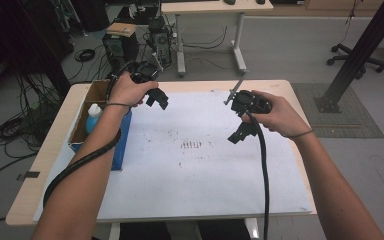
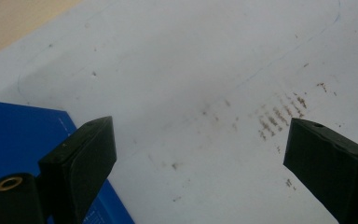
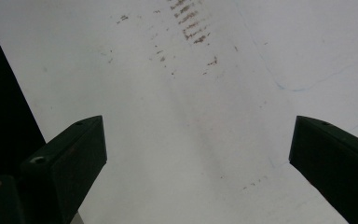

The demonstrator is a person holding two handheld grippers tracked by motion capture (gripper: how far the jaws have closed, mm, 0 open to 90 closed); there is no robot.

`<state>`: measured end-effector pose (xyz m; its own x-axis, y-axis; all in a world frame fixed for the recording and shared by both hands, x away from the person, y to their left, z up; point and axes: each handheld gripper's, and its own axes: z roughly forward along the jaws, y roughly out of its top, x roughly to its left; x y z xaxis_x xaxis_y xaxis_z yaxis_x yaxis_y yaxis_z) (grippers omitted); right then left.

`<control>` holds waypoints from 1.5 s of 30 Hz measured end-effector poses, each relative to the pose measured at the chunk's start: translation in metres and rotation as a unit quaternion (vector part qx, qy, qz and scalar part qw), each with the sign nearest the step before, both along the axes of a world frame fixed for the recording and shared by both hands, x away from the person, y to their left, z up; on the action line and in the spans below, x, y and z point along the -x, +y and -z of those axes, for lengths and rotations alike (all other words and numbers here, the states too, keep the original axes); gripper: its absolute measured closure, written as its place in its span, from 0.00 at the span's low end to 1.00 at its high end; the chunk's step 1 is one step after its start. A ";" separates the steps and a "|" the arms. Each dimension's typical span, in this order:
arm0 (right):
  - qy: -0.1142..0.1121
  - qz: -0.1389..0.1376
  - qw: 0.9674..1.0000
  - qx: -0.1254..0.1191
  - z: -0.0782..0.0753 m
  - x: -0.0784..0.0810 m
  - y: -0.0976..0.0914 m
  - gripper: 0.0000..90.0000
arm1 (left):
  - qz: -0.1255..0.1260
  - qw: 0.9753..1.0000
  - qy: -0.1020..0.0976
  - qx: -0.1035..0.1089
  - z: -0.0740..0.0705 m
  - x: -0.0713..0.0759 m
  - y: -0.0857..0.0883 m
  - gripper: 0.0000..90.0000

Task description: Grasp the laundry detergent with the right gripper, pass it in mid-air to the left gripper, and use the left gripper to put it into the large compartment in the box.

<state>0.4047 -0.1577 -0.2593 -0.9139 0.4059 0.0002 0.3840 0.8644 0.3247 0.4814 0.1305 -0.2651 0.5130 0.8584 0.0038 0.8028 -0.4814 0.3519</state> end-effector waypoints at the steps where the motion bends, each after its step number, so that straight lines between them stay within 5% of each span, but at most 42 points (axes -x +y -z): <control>1: 0.000 0.000 1.000 0.000 0.000 0.000 0.000 0.05 | 0.000 1.000 0.000 0.000 0.000 0.000 0.000 0.10; 14: 0.003 0.007 1.000 0.001 -0.008 -0.018 0.006 0.04 | 0.024 1.000 -0.005 -0.003 -0.034 -0.001 -0.002 0.10; 15: 0.003 0.007 1.000 0.001 -0.008 -0.018 0.006 0.04 | 0.026 1.000 -0.004 0.000 -0.048 0.001 0.000 0.10; 18: 0.006 0.008 1.000 0.000 -0.005 -0.020 0.007 0.04 | 0.029 1.000 -0.001 0.001 -0.057 0.001 0.002 0.09; 45: 0.027 0.019 0.999 0.003 0.009 -0.032 0.010 0.04 | 0.042 0.999 0.000 0.003 -0.082 0.006 0.003 0.08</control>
